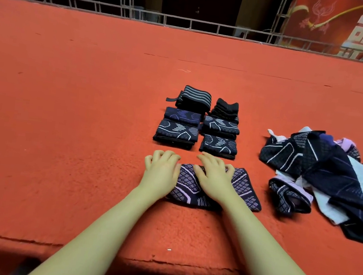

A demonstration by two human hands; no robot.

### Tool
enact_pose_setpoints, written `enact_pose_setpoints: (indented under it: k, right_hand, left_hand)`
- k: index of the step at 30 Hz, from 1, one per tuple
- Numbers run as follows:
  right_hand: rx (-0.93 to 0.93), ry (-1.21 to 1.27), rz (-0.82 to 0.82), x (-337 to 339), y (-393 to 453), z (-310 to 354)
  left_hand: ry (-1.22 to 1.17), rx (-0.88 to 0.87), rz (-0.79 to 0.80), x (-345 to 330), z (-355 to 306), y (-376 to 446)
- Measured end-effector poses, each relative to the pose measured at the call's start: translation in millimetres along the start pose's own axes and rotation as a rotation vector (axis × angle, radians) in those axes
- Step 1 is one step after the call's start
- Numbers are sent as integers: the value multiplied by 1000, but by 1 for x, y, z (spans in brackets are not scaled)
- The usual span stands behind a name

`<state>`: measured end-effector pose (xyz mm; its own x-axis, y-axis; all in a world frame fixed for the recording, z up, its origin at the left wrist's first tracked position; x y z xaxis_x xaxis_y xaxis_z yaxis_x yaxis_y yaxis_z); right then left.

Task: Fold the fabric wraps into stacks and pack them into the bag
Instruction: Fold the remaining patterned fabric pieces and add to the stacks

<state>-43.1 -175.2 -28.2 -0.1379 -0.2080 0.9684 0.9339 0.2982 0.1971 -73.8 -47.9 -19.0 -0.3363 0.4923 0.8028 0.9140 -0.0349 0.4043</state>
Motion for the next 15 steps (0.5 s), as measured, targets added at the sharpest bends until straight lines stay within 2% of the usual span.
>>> enact_pose_setpoints:
  k: [2, 3, 7, 11, 15]
  right_hand:
    - [31, -20, 82, -16, 5, 1]
    - [49, -8, 70, -18, 4, 1]
    - [124, -11, -141, -10, -15, 5]
    - [151, -50, -437, 10, -35, 8]
    - [192, -38, -479, 15, -37, 13]
  left_hand:
    - [25, -44, 68, -10, 0, 5]
    - [35, -73, 101, -15, -2, 6]
    - [-50, -144, 132, -28, -5, 1]
    - [-266, -270, -14, -12, -13, -7]
    - [-199, -311, -138, 7, -11, -8]
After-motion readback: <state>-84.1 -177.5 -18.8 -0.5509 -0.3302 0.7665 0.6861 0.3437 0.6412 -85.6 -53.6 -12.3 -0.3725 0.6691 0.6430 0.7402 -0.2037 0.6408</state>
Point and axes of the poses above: each hand's wrist, its own y-axis towards the middle knuckle, its own x-axis out of the back of the hand, z = x × y, the point moved 10 cm from there along y, towards the middle knuckle, and after that the axes turned 10 degrees about -y, right-handed, at the moved point
